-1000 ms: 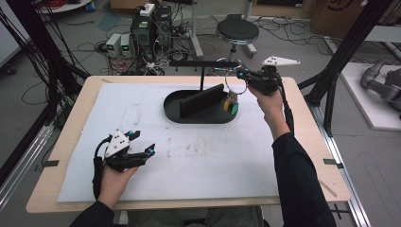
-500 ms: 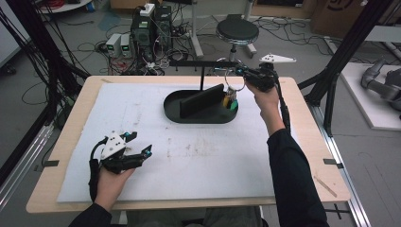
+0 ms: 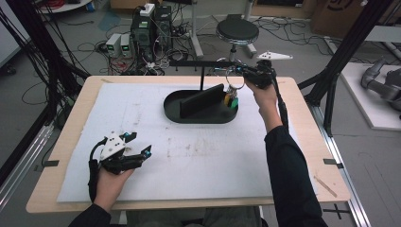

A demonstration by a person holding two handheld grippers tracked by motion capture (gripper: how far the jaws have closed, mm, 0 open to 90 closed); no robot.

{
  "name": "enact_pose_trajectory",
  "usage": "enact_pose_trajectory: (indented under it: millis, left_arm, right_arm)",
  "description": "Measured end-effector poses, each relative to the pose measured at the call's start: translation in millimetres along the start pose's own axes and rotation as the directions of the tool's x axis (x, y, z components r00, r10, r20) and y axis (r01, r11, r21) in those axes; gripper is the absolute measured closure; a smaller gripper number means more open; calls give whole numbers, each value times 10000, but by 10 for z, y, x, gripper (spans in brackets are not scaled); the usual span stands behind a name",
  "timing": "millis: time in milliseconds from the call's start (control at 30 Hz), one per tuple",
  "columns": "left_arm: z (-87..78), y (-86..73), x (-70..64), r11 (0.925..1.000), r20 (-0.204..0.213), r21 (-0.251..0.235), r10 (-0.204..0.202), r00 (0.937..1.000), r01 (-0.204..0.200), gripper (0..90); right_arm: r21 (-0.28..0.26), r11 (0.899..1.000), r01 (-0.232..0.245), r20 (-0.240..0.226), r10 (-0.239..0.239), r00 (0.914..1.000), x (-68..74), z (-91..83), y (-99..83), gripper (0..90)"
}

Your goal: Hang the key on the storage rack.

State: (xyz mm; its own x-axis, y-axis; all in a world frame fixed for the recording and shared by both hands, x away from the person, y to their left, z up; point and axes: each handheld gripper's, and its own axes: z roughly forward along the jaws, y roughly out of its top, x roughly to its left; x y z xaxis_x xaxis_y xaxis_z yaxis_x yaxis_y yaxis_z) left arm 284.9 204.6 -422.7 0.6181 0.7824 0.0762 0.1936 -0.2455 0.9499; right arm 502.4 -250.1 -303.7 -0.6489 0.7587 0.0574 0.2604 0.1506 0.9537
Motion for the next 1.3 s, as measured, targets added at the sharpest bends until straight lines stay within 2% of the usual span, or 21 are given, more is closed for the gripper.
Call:
enact_pose_trajectory:
  millis: [67,200,800,1033,1300]
  left_arm:
    - [-3,-2,5,10000,16,45,41,10000,-41,274]
    - [-3,-6,2,10000,32,25,35,10000,-35,274]
    - [-16,-23,12,10000,63,32,-24,10000,23,274]
    - [-20,-23,6,10000,74,24,-20,10000,19,274]
    - [-24,-24,9,10000,112,23,-3,9999,3,274]
  right_arm:
    - [-14,10000,-70,18,70,10000,-6,10,-7,878]
    - [346,9992,-192,122,188,9997,-36,55,-48,877]
    - [278,9987,-419,253,412,9988,-91,113,-94,877]
    - [337,9986,-413,343,401,9986,-82,131,-103,872]
    - [556,9984,-129,665,92,9977,-61,150,-110,865]
